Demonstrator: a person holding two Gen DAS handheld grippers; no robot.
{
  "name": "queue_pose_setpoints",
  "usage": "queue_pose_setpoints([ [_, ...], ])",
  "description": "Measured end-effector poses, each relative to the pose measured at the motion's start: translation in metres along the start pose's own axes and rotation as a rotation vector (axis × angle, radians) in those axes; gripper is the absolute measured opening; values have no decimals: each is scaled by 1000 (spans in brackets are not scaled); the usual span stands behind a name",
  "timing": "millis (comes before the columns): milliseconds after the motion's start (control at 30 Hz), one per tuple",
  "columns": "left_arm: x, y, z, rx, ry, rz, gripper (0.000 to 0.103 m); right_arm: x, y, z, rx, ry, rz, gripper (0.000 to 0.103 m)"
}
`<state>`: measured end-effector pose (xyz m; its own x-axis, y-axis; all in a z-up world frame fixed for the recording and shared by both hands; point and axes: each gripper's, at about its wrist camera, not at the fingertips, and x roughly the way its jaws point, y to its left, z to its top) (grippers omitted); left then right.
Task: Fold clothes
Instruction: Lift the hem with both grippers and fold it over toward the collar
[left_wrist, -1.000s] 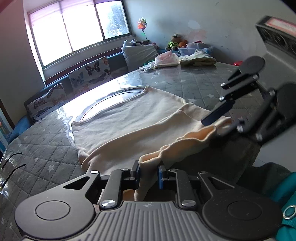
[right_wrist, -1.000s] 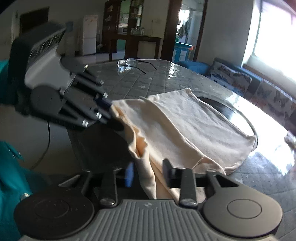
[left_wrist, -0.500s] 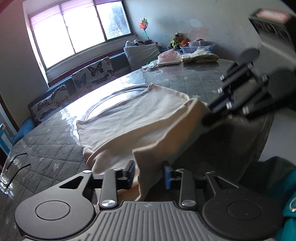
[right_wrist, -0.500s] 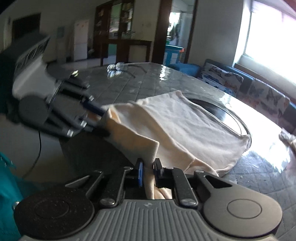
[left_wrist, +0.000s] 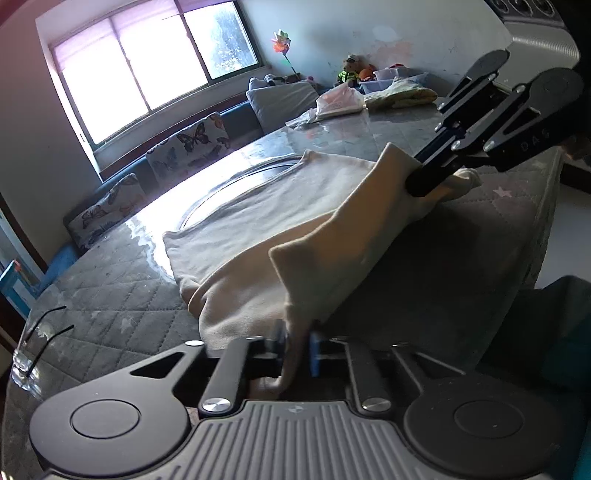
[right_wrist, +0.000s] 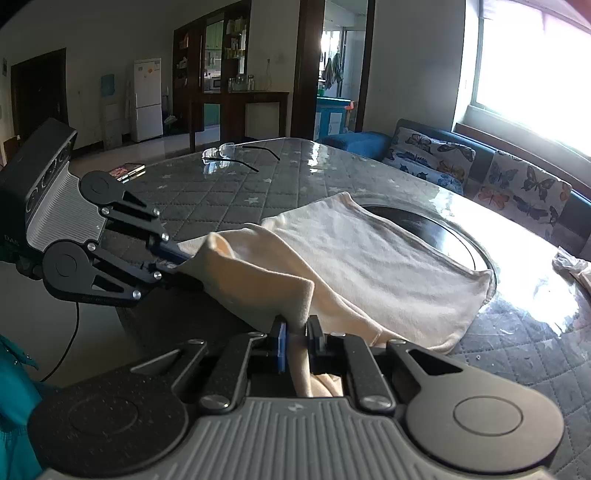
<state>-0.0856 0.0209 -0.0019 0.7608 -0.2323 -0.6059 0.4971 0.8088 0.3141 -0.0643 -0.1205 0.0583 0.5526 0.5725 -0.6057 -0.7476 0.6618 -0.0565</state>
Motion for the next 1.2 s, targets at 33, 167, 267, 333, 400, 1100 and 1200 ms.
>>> queue_pose_setpoints([
  [33, -2, 0, 1, -5, -7, -2, 9, 0, 0, 0, 0, -3, 0, 9],
  [167, -13, 1, 3, -19, -31, -3, 6, -9, 5, 1, -19, -24, 5, 9],
  [267, -24, 0, 4, -26, -48, -2, 6, -18, 11, 2, -40, -42, 9, 9],
  [333, -31, -1, 6, -27, -59, -4, 6, -25, 14, 3, -49, -52, 13, 9],
  [400, -39, -2, 6, -25, -65, -7, 6, -32, 17, 3, -58, -55, 25, 9],
  [1100, -53, 19, 41, -20, -135, 29, 6, -71, 14, 38, -77, -99, 33, 9],
  [1200, -31, 31, 54, -18, -131, 37, 6, -57, -7, 48, -39, -97, 14, 9],
])
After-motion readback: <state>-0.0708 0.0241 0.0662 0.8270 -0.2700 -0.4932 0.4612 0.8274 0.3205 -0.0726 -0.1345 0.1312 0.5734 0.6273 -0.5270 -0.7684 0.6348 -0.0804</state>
